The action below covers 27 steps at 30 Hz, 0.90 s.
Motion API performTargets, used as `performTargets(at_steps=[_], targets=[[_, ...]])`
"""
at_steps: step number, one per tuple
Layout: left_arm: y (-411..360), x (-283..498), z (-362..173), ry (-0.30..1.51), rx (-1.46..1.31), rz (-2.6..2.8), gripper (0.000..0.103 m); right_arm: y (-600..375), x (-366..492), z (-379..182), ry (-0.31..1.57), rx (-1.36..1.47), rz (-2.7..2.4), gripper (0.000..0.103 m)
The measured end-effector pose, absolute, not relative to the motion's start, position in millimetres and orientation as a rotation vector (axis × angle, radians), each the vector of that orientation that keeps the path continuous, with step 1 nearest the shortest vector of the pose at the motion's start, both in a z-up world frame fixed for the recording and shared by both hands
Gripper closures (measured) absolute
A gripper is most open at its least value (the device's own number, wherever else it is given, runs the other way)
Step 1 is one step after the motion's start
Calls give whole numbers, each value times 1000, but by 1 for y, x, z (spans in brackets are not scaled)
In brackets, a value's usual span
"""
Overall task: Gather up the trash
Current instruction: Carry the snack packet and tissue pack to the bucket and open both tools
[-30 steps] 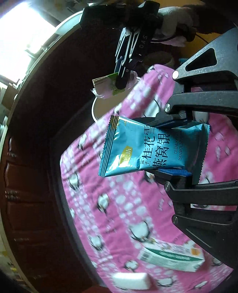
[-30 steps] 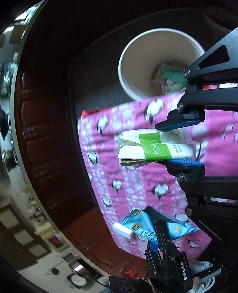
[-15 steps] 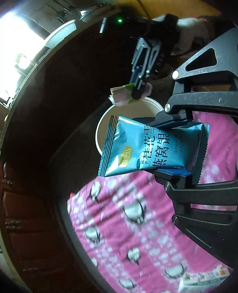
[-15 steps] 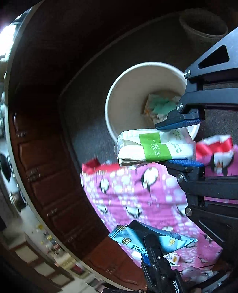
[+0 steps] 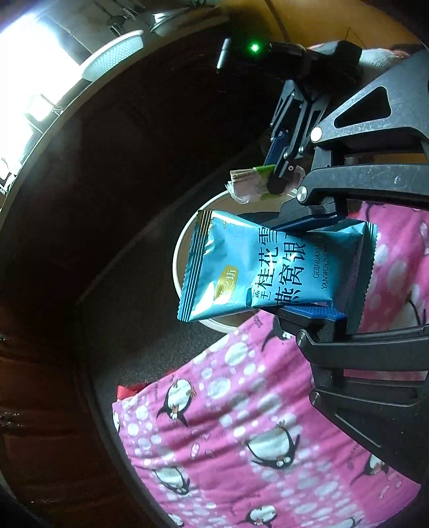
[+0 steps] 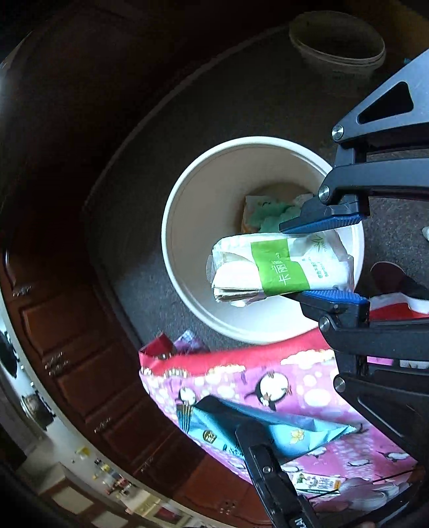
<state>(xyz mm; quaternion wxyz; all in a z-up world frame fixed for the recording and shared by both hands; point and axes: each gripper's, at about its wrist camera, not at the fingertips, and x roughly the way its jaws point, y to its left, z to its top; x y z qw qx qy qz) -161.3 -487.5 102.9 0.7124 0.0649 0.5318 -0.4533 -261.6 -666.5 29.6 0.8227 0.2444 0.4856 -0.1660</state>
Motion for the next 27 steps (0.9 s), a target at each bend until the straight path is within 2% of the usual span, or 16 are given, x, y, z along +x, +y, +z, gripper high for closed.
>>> performTargets(at_steps=[1,2,3,5,6,27], targets=[[-489,-161,103,1182,133,-1010,65,-669,-261,28,1034,527,-368,61],[-490,-159,102,1187,117,-1018,63,-671,-259,25,1030,536,-376,59],[-490,-160,103,1186,109,-1021,60,-673,-260,25,1026,547,-380,57],[-490,-160,104,1169,110,-1016,46,-675,-260,25,1023,564,-385,57],[-489,-159,104,1165,110,-1018,45,-675,-261,25,1022,565,-386,57],[-437,-161,101,1137,120,-989,44,-646,-254,38,1012,522,-331,56]])
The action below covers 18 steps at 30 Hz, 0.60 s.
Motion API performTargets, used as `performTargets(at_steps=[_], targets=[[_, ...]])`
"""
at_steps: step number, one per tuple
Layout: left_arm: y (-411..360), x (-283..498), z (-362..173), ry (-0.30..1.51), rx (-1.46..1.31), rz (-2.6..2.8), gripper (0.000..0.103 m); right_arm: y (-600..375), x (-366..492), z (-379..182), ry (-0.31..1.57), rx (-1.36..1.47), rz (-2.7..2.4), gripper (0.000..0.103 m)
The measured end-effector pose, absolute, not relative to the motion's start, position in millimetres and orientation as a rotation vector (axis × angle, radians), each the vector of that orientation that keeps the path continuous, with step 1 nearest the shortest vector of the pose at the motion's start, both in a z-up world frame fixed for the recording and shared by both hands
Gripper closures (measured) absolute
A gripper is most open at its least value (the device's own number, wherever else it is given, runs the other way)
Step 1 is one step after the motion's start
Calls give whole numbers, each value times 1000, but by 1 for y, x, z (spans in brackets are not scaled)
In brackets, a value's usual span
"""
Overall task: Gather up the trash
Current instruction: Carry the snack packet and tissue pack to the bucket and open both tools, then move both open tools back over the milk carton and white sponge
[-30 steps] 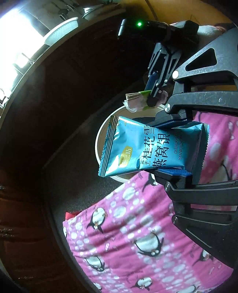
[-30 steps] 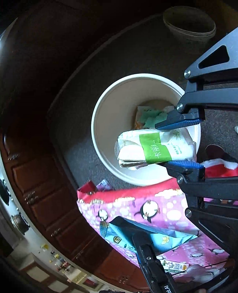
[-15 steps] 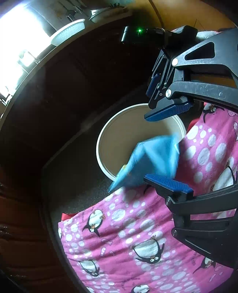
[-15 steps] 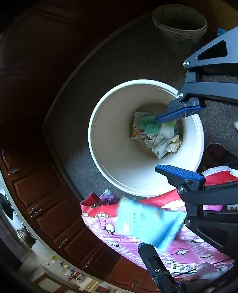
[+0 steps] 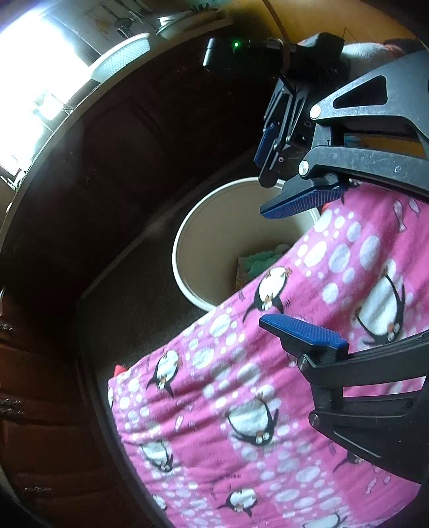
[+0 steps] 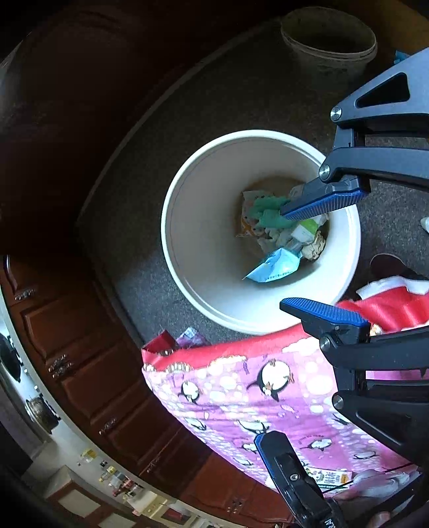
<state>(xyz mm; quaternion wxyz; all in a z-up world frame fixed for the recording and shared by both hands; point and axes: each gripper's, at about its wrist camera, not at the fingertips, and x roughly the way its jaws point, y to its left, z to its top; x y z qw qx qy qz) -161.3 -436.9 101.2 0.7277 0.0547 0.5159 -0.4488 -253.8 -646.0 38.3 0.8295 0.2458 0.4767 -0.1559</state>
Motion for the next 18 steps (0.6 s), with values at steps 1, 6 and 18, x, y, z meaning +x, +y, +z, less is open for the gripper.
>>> performTargets(at_steps=[1,6,18], targets=[[-432,-161,102,1129,124,-984,44,-643,-253,40,1009,516,-326,56],[-405,-159,107,1089,139,-950,44,-626,-248,49,997,500,-299,56],[-350,-152,121,1035,157,-846,44,-572,-226,60,997,444,-203,55]])
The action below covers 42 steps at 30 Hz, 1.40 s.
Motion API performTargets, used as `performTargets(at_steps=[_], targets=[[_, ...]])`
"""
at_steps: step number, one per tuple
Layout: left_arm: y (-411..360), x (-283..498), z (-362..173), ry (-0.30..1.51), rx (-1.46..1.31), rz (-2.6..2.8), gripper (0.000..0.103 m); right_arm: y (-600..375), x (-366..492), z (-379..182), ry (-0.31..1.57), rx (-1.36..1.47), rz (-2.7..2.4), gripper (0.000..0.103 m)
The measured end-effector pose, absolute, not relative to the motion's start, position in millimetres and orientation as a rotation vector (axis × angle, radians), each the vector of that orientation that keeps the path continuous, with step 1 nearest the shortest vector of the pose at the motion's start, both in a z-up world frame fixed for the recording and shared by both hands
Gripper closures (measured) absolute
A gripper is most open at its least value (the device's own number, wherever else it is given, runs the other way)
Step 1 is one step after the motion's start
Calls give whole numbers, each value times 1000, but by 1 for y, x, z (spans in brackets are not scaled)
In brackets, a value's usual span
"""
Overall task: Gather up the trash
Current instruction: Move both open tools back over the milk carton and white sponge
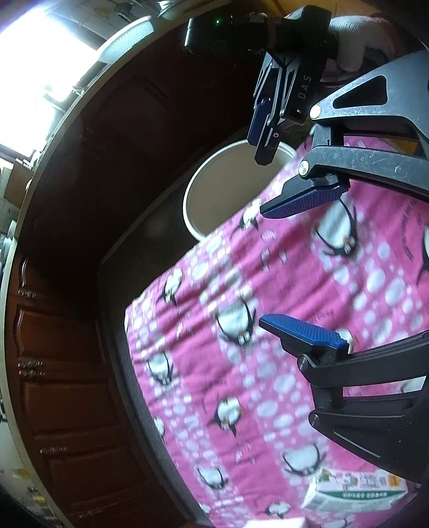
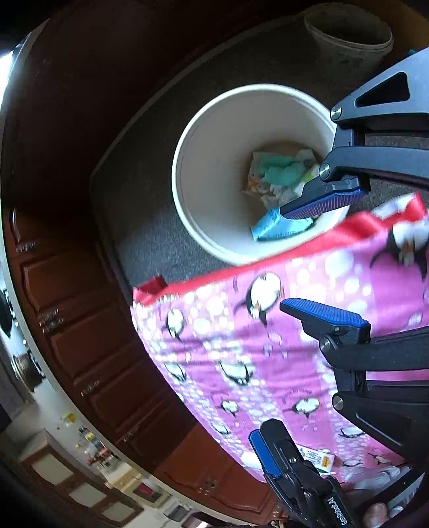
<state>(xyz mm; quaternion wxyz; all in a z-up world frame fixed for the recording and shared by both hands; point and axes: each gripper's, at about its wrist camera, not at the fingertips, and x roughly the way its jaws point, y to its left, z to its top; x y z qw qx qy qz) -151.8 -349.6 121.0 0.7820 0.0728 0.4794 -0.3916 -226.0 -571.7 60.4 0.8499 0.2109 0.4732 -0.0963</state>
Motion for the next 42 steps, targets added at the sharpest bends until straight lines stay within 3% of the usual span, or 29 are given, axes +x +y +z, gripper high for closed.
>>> performTargets(at_steps=[27,34,42], targets=[[-179,-115,115,1077,38,-603,44,-418,-153,56,1063,317,71,49],[-129,-109,104,1104,72,-549,38,-389,-140,54,1081,290,123,47],[-131,-99,71,1150,150,-514,38,-368,-128,52,1106,273,151,47]])
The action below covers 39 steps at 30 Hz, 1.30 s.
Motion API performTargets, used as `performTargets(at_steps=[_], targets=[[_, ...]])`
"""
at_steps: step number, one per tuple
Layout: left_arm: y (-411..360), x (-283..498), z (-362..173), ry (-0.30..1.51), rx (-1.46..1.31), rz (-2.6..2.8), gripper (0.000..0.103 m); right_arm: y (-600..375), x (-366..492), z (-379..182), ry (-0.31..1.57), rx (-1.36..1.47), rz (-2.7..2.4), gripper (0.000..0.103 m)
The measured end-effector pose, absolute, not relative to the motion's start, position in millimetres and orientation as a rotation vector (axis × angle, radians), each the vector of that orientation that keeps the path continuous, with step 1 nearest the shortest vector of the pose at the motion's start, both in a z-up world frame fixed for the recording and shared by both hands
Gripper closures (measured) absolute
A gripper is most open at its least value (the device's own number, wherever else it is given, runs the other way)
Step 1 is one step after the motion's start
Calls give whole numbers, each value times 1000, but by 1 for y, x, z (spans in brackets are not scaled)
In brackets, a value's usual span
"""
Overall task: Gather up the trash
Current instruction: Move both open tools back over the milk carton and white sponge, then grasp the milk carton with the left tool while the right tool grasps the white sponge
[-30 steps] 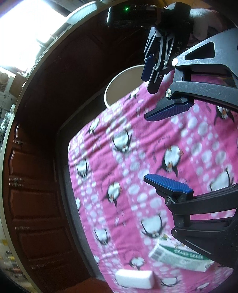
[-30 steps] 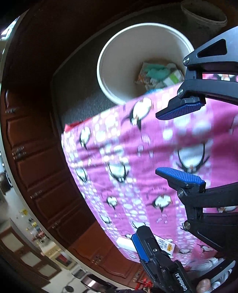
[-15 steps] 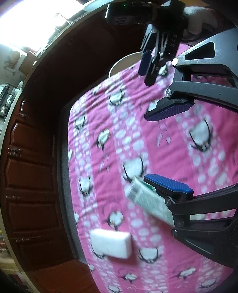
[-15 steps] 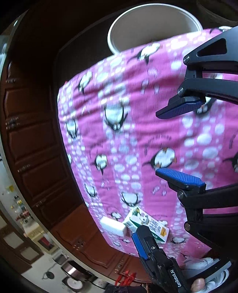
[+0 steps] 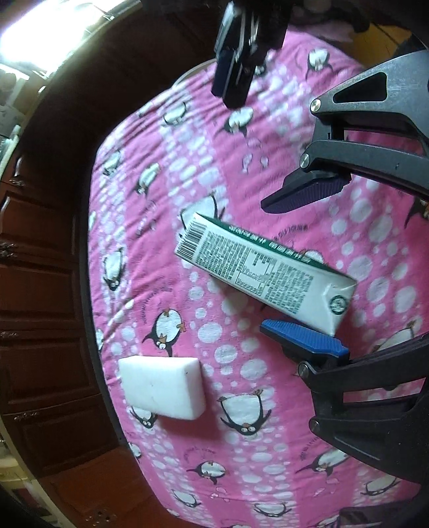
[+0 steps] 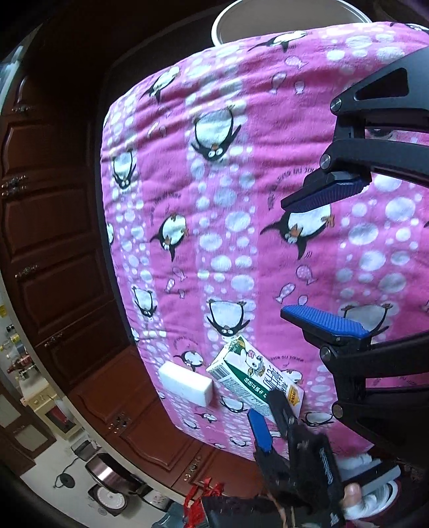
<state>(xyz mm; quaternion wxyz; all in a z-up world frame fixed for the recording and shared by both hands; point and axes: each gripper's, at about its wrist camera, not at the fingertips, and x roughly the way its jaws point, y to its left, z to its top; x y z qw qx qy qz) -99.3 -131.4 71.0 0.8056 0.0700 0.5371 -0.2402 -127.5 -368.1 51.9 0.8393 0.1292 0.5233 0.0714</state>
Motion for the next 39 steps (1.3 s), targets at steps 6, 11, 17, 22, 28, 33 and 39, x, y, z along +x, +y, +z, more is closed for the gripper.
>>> performTargets(at_steps=[6,11,17,22,28,33,39], targets=[[-120,-90,62,1169,71,-513,58,-353,-112,53,1114,265,176,47],[-75,-93,80,1145,34,-468,60,-323,-87,47,1127,281,237,47],[-4,-88,89,1121,1,-317,61,-264,-36,36,1144,324,315,46],[31,-83,84,1113,-47,-231,61,-211,12,26,1167,326,324,45],[44,-78,77,1095,-70,-199,61,-167,54,19,1169,287,278,38],[50,-71,71,1102,-94,-188,61,-147,72,9,1199,238,265,36],[43,-70,69,1106,-102,-188,61,-154,57,13,1161,179,316,43]])
